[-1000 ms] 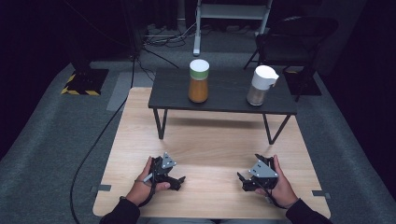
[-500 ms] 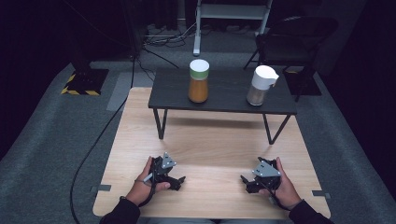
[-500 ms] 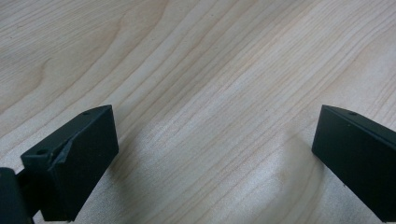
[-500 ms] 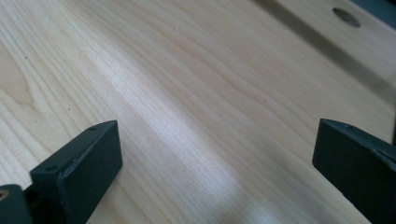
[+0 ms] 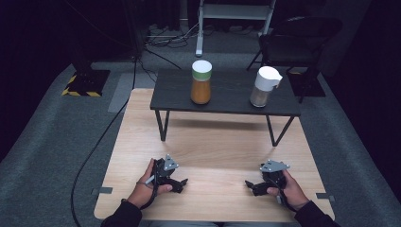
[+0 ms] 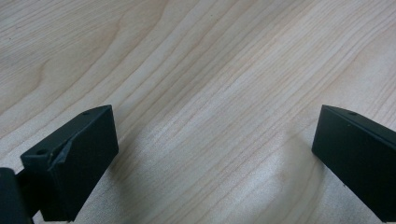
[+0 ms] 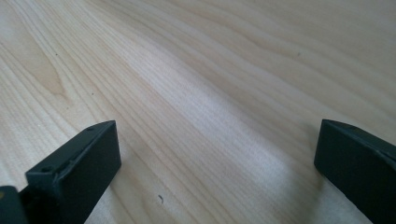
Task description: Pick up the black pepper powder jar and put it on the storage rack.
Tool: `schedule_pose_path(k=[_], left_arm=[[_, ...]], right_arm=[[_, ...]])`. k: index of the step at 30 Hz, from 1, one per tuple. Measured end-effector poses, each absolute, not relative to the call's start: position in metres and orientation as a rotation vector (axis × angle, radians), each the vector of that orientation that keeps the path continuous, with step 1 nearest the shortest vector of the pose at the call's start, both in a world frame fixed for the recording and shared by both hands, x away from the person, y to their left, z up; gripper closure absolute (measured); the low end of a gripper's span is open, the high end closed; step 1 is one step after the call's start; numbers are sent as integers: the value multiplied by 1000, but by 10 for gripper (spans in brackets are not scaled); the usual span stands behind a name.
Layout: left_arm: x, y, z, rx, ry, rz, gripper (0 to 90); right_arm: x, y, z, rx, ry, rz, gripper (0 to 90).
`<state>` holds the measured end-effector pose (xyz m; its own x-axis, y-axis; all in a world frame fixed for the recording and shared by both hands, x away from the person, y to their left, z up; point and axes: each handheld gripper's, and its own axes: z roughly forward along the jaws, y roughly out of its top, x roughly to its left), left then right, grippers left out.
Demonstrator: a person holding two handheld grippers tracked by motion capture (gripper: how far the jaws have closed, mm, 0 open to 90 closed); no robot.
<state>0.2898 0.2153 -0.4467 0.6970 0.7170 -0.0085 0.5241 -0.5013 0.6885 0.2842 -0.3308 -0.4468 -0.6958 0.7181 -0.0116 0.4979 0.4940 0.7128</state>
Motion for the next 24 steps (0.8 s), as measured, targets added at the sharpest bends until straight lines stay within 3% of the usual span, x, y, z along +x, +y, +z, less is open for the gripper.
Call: schedule_pose_path(k=[24], left_arm=[[290,215,-446,2225,944,363,4]], right_arm=[[286,-333,-447,1007,2446,1018,1]])
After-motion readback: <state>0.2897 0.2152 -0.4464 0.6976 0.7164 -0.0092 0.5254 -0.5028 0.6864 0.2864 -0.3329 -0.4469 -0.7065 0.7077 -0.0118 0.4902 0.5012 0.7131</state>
